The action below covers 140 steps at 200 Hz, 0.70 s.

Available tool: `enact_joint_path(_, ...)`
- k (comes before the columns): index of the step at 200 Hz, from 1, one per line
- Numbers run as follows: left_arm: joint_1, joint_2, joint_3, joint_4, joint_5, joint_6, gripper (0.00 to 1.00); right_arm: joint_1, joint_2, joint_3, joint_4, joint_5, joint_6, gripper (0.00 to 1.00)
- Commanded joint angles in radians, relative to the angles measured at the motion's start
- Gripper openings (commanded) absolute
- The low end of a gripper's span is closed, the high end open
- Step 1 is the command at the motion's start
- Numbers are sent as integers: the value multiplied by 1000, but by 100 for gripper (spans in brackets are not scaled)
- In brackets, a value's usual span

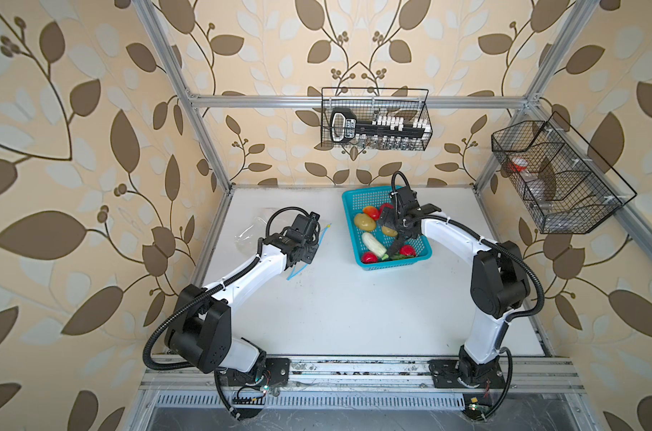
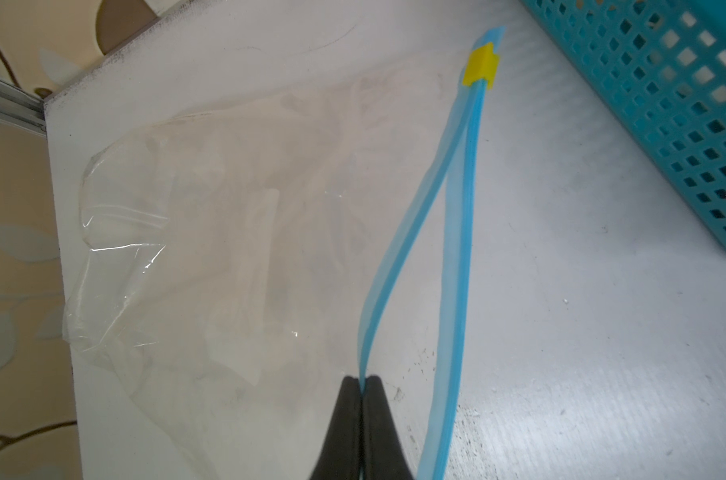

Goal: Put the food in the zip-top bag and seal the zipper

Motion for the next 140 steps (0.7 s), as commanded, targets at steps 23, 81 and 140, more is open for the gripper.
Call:
enact_joint_path(23, 13, -29, -1, 8, 15, -28, 0, -25, 47, 25, 4, 5, 133, 91)
enact_joint_path(81, 13, -42, -3, 6, 27, -31, 0, -44, 86, 25, 58, 19, 231, 90)
enact_joint_path(140, 14, -32, 20, -8, 37, -51, 0, -47, 157, 52, 68, -8, 272, 90)
